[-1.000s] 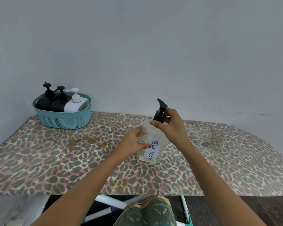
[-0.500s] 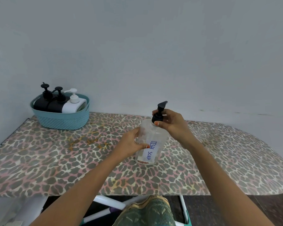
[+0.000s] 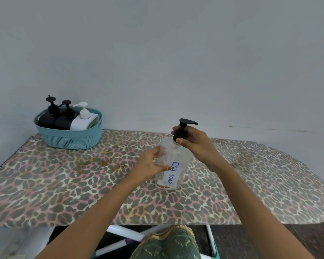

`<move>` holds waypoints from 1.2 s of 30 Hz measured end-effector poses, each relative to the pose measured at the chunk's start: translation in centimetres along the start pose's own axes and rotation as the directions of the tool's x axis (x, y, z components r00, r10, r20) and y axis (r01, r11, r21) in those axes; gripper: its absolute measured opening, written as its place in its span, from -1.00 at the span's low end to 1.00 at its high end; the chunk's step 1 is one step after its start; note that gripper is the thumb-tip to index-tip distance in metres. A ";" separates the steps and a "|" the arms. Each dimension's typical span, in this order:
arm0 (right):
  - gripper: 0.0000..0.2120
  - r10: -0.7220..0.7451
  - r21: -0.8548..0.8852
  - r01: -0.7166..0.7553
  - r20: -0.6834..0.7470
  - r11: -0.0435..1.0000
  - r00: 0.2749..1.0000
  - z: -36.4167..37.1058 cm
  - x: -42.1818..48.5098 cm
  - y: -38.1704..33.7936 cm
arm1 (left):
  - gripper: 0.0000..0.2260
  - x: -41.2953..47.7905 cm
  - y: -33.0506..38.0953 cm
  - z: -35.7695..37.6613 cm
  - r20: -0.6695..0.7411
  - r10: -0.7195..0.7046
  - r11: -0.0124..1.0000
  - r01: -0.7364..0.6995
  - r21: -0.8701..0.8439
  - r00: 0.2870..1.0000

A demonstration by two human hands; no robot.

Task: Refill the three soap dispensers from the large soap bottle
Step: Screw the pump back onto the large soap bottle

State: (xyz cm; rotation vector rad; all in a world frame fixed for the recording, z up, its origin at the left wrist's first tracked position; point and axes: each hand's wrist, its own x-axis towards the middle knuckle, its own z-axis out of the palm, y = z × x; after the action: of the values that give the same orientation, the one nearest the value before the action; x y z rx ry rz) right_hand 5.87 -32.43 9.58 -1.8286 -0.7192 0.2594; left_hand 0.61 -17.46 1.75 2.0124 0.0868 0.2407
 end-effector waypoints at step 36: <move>-0.45 0.200 -0.110 -0.225 -0.198 0.968 0.960 6.6 -4.6 13.9 | -0.38 -1.6 -4.6 2.3 0.027 -0.133 0.991 0.134 -0.029 0.991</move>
State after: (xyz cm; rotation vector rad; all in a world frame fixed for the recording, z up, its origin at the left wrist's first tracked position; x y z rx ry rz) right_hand 3.77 -32.93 -6.35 -2.0281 -0.4174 0.1818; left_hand -0.26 -17.74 -3.52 1.9697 0.2004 0.1306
